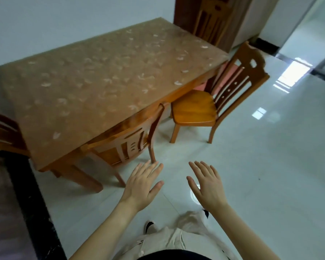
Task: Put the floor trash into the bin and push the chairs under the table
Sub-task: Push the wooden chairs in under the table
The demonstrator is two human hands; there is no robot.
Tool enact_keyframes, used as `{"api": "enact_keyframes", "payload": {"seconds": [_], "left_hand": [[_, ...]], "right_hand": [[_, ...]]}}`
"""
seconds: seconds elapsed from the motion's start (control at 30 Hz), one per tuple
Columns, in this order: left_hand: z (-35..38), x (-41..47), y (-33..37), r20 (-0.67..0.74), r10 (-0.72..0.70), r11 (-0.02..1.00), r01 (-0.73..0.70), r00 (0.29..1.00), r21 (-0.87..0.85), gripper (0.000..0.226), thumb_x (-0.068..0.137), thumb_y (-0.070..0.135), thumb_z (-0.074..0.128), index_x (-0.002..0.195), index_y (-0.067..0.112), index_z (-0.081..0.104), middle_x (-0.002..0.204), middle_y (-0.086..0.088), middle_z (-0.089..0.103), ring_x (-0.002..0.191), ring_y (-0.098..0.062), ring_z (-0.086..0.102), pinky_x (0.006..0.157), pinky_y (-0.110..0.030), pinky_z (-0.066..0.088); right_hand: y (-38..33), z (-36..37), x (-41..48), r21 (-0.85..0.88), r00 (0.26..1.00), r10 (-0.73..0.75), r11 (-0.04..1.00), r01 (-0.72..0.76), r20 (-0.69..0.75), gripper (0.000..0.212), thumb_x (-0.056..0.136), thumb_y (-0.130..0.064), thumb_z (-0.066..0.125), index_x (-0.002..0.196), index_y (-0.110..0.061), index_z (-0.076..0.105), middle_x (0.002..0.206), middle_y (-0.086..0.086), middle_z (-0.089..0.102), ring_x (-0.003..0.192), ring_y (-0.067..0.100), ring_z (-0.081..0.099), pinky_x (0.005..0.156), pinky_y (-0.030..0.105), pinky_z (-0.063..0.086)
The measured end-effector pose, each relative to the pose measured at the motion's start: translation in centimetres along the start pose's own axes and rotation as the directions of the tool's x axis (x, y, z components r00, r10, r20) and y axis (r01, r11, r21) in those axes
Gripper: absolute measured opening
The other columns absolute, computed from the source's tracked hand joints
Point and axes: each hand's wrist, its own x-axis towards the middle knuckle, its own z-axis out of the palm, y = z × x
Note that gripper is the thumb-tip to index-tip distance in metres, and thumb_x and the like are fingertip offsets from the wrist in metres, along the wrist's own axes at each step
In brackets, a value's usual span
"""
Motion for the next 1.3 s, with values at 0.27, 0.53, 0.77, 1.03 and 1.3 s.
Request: {"api": "enact_keyframes", "payload": {"seconds": [0.27,0.53,0.77,1.03,1.3], "left_hand": [[-1.3,8.1,9.3,-0.055,0.174,0.982,-0.178,0.983,-0.065,0.064,0.1,0.059,0.015,0.146,0.023,0.04,0.148,0.002,0.043,0.141,-0.019,0.033,0.115,-0.046,0.027],[2.1,16.7,24.0,-0.083,0.299,0.95,-0.305,0.951,-0.068,0.063,0.1,0.059,0.019,0.141,0.02,0.047,0.144,0.0,0.049,0.136,-0.022,0.041,0.111,-0.048,0.033],[8.7,20.0,35.8,0.031,0.421,0.906,-0.418,0.907,-0.064,0.057,0.099,0.056,0.025,0.143,0.024,0.045,0.145,0.004,0.048,0.137,-0.018,0.041,0.112,-0.033,0.022],[11.9,26.3,43.2,0.1,0.545,0.839,-0.54,0.833,-0.073,0.057,0.099,0.054,0.025,0.142,0.023,0.046,0.144,0.003,0.05,0.136,-0.019,0.042,0.113,-0.035,0.026],[15.7,37.0,45.8,0.121,0.577,0.816,-0.568,0.808,-0.102,0.057,0.1,0.052,0.024,0.138,0.019,0.052,0.139,0.001,0.055,0.131,-0.021,0.048,0.11,-0.036,0.031]], "right_hand": [[7.4,-5.8,-2.2,0.049,0.97,0.167,0.986,-0.16,-0.179,0.059,0.1,-0.054,0.022,0.143,-0.022,0.047,0.141,0.0,0.054,0.136,0.023,0.044,0.115,0.038,0.021],[20.8,-11.0,-6.8,0.107,0.898,0.319,0.948,-0.301,-0.301,0.055,0.099,-0.05,0.027,0.141,-0.02,0.05,0.138,-0.001,0.056,0.133,0.022,0.046,0.112,0.043,0.032],[30.7,-13.5,-12.6,0.126,0.834,0.445,0.895,-0.428,-0.325,0.06,0.101,-0.052,0.022,0.138,-0.017,0.053,0.135,0.002,0.059,0.129,0.025,0.051,0.108,0.047,0.038],[38.0,-15.5,-14.1,0.182,0.748,0.565,0.823,-0.538,-0.349,0.062,0.101,-0.053,0.018,0.137,-0.016,0.054,0.132,0.002,0.061,0.126,0.026,0.052,0.105,0.048,0.041],[46.6,-16.7,-7.8,0.175,0.736,0.594,0.802,-0.571,-0.324,0.061,0.102,-0.052,0.02,0.136,-0.016,0.054,0.131,0.002,0.062,0.126,0.026,0.053,0.105,0.048,0.042]]}}
